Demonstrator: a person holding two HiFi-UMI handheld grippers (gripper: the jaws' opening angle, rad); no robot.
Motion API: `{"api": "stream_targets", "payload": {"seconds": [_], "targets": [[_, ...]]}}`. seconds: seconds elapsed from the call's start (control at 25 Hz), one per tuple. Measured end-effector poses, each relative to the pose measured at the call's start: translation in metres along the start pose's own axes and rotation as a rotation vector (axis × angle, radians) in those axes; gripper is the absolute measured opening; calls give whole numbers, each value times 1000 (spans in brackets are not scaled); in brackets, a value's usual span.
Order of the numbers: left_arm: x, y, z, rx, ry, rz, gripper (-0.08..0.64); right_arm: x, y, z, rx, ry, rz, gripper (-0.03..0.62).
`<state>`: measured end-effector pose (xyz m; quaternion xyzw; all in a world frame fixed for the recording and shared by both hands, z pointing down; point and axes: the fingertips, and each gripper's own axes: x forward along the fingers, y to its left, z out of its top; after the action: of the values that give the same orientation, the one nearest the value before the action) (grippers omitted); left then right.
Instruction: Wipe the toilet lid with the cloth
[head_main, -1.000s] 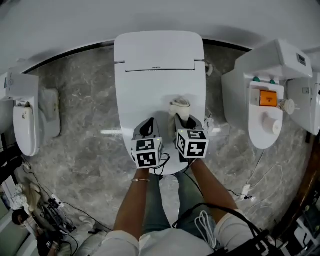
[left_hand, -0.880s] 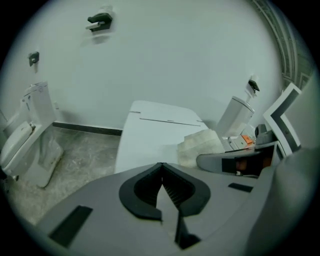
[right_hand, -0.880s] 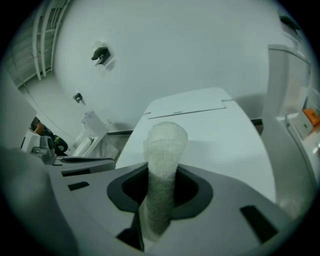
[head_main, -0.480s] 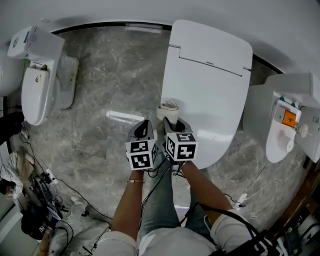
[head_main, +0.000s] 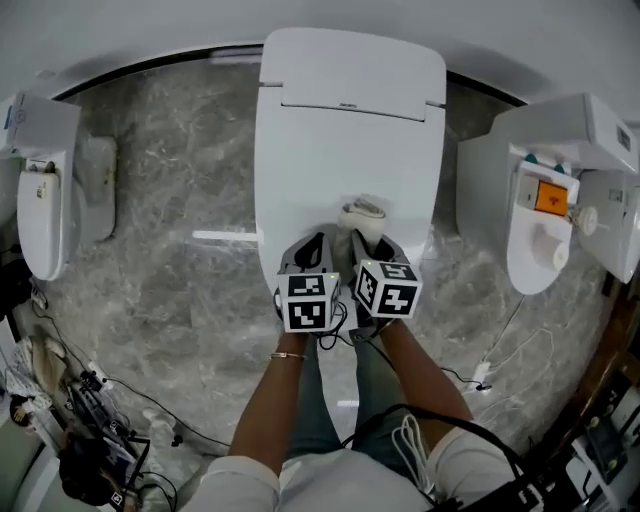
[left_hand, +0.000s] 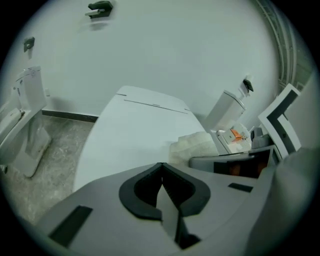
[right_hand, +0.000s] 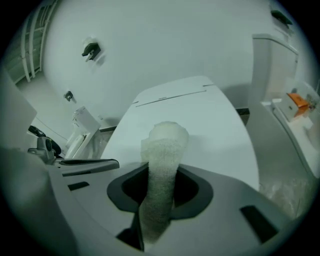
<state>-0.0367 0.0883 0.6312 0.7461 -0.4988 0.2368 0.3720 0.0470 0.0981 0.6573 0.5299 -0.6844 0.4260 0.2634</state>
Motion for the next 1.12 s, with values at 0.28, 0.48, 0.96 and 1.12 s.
{"api": "stream_targets", "payload": {"seconds": [0.28,0.48,0.96,1.12], "targets": [[45,-112,-13,76,46,-104,15,-44,-110,-6,73,-21,-106,101],[55,-137,-23,94,67,-107,15,-49,-122,-7,64,-11,-97,101],[-41,-9,-27,36,18,117,15,-26,51,-30,-148,50,205,101],[-86,51,-49,-12,36,182,15,-13,126,-59,-166,97,299,101]]}}
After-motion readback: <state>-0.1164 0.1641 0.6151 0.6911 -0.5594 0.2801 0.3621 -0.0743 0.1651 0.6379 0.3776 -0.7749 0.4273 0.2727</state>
